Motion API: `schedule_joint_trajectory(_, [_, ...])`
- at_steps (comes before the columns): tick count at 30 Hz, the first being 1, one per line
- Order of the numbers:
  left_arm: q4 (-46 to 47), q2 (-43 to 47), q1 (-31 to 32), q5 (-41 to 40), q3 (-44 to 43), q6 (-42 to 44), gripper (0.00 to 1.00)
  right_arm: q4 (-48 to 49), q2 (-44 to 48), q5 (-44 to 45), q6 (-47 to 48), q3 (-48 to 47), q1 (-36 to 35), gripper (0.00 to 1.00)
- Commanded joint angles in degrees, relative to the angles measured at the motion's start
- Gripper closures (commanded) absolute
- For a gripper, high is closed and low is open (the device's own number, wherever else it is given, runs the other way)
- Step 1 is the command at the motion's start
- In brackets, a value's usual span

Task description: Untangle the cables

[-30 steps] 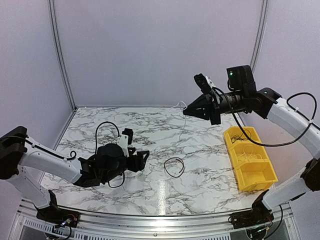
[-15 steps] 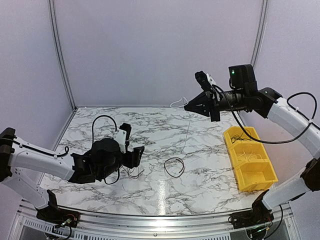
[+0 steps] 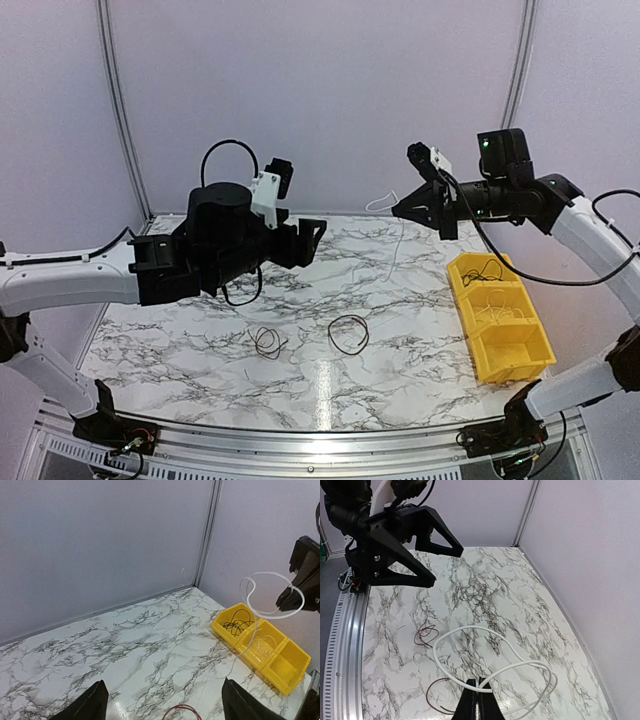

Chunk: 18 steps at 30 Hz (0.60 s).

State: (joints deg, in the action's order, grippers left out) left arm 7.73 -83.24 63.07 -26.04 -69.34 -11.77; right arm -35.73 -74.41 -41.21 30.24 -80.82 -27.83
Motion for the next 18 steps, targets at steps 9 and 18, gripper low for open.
schedule_joint_trajectory(9, [-2.09, -4.76, -0.52, -8.8, 10.2, 3.44, 0.08, -12.52, 5.32, 14.29, 9.7, 0.91, 11.38, 1.0])
schedule_joint_trajectory(18, [-4.13, -3.27, 0.42, -6.12, 9.33, 0.44, 0.08, -19.8, 9.56, 23.57, 19.46, 2.24, 23.3, 1.0])
